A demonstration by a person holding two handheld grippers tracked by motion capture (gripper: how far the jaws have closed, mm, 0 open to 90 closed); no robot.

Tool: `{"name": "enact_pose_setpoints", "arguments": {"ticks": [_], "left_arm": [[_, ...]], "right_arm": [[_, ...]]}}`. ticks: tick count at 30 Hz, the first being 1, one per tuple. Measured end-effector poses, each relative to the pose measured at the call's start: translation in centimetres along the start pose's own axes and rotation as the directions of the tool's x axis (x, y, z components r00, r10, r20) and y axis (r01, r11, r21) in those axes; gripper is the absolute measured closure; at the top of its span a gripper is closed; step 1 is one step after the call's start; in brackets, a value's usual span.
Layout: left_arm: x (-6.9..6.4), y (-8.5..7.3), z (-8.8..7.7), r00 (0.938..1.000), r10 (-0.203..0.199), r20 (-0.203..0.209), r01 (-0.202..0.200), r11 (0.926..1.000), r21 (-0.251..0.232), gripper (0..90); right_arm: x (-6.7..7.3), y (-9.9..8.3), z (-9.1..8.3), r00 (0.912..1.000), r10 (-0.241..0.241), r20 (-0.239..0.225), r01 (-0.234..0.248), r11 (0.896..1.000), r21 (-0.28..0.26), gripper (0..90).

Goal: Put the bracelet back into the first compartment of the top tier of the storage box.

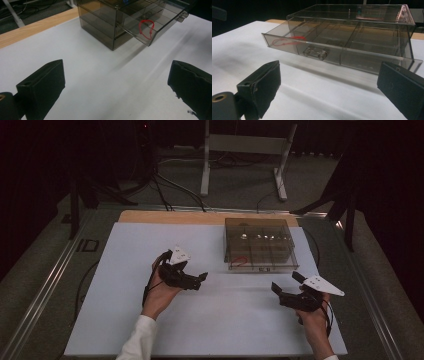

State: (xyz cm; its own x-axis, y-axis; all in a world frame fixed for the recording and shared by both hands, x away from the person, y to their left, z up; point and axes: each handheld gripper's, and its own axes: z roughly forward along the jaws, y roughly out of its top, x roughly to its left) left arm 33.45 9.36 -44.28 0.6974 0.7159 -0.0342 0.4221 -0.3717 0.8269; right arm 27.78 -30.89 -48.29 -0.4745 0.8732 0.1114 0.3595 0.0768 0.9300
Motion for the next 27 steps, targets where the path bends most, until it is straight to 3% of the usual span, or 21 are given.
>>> {"name": "enact_pose_setpoints", "arguments": {"ticks": [13,27], "left_arm": [[0.1,-1.4,-0.8,1.0000,0.000,-0.009,0.000,1.0000,-0.005,2.7],[0.8,-3.3,-2.5,0.9992,-0.019,-0.034,0.017,0.9990,-0.042,2.7]], "right_arm": [[0.2,0.4,0.7,0.9999,-0.007,-0.008,0.007,1.000,0.002,5.3],[0.5,0.5,1.4,0.9998,-0.016,-0.014,0.016,1.000,0.011,5.3]]}}
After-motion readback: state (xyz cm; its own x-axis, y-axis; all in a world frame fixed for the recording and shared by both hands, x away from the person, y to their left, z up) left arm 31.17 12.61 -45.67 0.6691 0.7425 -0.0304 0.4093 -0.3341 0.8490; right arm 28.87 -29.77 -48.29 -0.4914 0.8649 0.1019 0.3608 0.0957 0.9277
